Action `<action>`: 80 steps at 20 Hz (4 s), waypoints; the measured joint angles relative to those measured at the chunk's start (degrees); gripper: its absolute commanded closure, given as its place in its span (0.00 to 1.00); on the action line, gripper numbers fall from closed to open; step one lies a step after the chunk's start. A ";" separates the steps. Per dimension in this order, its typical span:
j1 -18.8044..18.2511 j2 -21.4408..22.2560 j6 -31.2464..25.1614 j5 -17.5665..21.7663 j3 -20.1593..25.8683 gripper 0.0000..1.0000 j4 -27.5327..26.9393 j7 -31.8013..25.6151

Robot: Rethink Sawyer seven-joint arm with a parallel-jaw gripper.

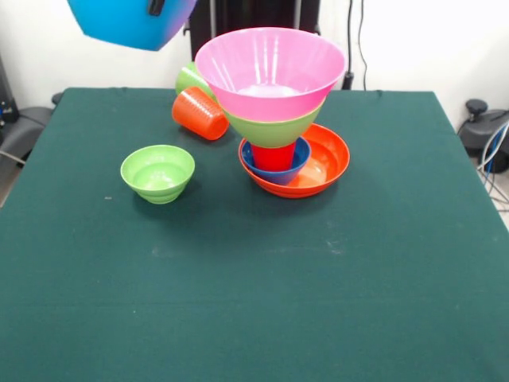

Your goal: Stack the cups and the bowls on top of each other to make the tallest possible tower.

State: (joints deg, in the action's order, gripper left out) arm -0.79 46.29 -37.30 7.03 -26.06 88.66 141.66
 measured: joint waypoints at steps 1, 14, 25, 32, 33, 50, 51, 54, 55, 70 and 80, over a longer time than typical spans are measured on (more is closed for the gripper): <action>-0.01 0.15 0.00 -0.01 0.12 1.00 0.42 0.00; -2.55 1.50 -0.01 -3.29 5.08 1.00 6.43 0.00; -5.84 3.47 0.00 -6.39 9.50 1.00 10.41 0.00; -5.85 4.92 0.00 -7.21 10.89 1.00 13.23 0.00; -5.81 4.99 0.00 -7.20 10.98 1.00 13.40 0.00; 0.22 6.90 0.00 -7.53 11.16 1.00 14.94 0.00; 0.57 6.75 0.00 -7.61 11.17 1.00 14.94 0.00; 2.76 5.49 0.01 -8.25 11.18 1.00 14.93 0.01; 3.28 5.08 0.00 -8.43 11.19 1.00 14.93 0.01; 6.65 -1.71 1.80 -11.26 11.20 1.00 14.93 0.01; 8.51 -3.75 2.04 -11.29 8.22 1.00 13.85 0.01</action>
State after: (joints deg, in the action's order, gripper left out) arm 7.72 42.54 -35.26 -4.26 -17.84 102.51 141.68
